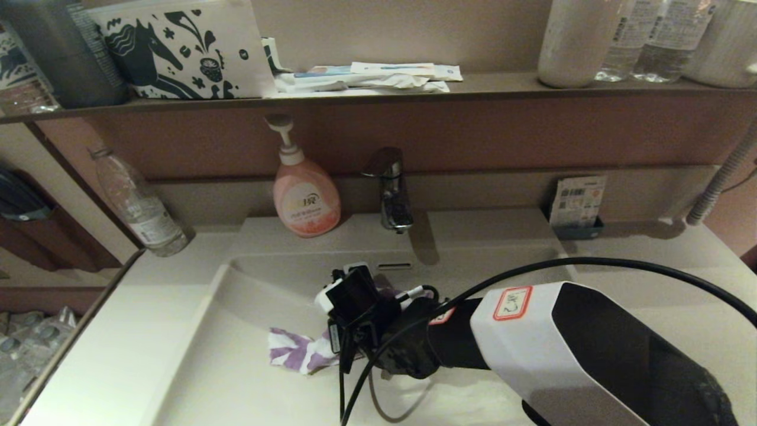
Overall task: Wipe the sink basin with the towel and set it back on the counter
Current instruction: Wipe the sink
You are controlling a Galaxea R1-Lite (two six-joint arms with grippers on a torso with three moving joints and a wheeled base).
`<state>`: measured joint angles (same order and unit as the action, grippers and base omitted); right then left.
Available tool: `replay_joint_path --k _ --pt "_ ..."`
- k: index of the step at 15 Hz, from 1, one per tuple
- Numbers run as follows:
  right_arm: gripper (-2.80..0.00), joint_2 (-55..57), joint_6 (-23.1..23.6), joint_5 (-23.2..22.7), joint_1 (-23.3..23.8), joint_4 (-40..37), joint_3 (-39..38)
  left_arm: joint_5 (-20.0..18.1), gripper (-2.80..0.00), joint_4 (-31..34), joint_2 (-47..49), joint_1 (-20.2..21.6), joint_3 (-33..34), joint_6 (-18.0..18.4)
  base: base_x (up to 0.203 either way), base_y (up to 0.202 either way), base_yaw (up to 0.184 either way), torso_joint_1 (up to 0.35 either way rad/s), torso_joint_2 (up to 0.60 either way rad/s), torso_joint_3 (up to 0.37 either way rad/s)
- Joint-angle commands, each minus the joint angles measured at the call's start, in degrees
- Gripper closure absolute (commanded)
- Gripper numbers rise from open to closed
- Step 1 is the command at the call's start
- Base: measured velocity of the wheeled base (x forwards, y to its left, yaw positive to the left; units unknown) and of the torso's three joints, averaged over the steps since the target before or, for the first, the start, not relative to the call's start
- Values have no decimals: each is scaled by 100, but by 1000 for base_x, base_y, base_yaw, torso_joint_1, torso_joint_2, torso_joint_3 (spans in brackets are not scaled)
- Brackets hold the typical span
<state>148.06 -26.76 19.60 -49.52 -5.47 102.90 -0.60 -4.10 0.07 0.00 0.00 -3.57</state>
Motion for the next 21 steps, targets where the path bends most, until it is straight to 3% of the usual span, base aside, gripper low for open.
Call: replay_joint_path --k 1,5,7,11,13,17,19,21 --pt "0 -358 -6 120 129 -47 -416 -2 0 -3 1 0 0 -3 0 0 0 0 0 0" --pt "0 -1102 6 490 512 -52 -1729 -2 0 -3 1 0 0 -3 0 0 0 0 0 0" --pt "0 -1529 250 698 834 -210 -2472 -2 0 -3 1 0 0 -3 0 0 0 0 0 0" --pt "0 -2442 420 914 1080 -1498 -3221 -2 0 -3 1 0 0 -3 0 0 0 0 0 0" --pt "0 -2886 376 894 869 -2135 -3463 -2 0 -3 1 0 0 -3 0 0 0 0 0 0" --pt "0 -3470 -123 724 -179 -2740 -3825 -2 0 -3 1 0 0 -3 0 0 0 0 0 0" --pt "0 -3750 -401 649 -660 -2725 -3833 -2 0 -3 1 0 0 -3 0 0 0 0 0 0" --pt "0 -3789 -432 568 -754 -1943 -3810 0 0 -3 1 0 0 -3 0 0 0 0 0 0"
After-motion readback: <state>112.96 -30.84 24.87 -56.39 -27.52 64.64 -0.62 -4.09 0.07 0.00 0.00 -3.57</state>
